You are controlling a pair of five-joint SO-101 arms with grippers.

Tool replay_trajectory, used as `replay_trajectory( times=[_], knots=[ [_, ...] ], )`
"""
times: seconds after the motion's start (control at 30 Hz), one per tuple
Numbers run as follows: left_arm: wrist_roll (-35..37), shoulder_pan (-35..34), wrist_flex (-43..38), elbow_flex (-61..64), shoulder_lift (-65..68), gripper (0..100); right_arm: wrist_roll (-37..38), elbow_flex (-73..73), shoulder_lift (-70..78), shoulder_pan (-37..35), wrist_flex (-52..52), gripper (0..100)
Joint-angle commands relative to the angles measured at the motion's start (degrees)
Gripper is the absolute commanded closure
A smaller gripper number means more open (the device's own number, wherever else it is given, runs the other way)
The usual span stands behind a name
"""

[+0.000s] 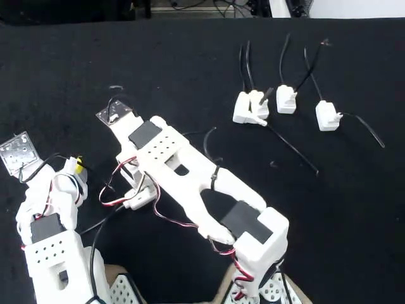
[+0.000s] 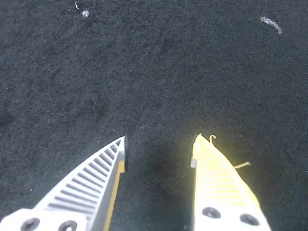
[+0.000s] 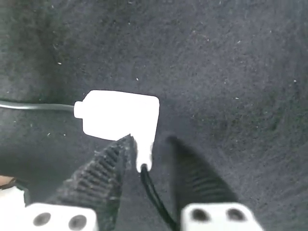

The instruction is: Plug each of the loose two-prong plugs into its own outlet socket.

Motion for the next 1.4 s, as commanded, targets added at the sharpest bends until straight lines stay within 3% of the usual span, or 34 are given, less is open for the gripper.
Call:
replay_trajectory(
  times=[0.0, 0.33, 0.53, 0.77, 1.1, 1.37],
  knots=[
    [-0.79, 0.04, -0.70, -3.30, -0.53, 77, 0.88, -0.66, -2.33, -0.88, -0.79, 73.2],
    [-1.05, -0.57, -0.62, -3.30, -0.53, 77, 4.48, -0.40, -8.22, -2.02, -0.70, 77.2],
    [1.85, -13.32, -0.44, -6.90, -0.53, 77, 6.77, 8.57, -14.46, -5.36, -7.03, 77.2],
    [7.56, -25.45, 4.75, -12.62, -0.53, 77, 27.78, 11.21, -16.31, -5.63, -7.91, 77.3],
    [8.62, -26.86, 6.33, -13.85, -0.44, 77, 54.86, 11.74, -15.78, -5.89, -7.12, 77.2],
    [8.53, -26.95, 6.77, -14.81, -0.35, 77, 60.75, 12.53, -9.01, -10.90, -7.30, 77.1]
  ],
)
